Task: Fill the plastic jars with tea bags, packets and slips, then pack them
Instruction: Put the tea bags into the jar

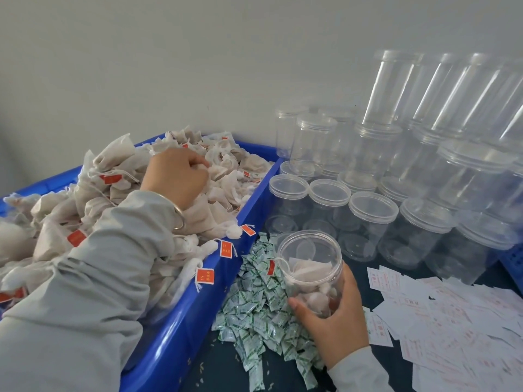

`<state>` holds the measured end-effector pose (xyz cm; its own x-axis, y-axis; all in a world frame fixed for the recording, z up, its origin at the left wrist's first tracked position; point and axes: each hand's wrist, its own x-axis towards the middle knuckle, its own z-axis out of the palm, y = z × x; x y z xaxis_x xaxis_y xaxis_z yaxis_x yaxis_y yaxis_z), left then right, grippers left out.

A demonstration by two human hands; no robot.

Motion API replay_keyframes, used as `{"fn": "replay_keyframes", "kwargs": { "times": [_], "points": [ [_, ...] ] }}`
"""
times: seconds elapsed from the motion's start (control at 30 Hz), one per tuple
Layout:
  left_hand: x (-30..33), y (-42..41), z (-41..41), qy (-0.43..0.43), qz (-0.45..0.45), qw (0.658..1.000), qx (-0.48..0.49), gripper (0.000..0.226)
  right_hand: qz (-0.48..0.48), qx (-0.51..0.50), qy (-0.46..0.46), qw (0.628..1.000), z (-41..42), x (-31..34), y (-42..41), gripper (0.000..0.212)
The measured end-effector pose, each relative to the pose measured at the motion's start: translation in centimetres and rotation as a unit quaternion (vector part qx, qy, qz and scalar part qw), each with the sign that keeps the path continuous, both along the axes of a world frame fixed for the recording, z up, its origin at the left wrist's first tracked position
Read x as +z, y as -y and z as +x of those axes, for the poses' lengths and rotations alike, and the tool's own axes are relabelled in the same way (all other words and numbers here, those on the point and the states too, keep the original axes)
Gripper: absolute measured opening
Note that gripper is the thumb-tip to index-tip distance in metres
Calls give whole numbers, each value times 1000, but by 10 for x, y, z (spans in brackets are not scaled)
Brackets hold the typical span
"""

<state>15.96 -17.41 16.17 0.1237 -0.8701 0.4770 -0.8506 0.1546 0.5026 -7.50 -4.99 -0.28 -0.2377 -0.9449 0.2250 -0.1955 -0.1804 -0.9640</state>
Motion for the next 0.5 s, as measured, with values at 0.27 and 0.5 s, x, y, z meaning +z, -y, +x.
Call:
{"fn": "replay_keyframes", "kwargs": {
  "times": [0.27,0.5],
  "points": [
    [4,-5,-10,-259,-45,954,-144,24,4,-2,2,1000,1,1,1,105],
    [13,-28,-32,-497,34,821,-277,13,10,-13,2,1000,3,0,1,111]
  ]
}}
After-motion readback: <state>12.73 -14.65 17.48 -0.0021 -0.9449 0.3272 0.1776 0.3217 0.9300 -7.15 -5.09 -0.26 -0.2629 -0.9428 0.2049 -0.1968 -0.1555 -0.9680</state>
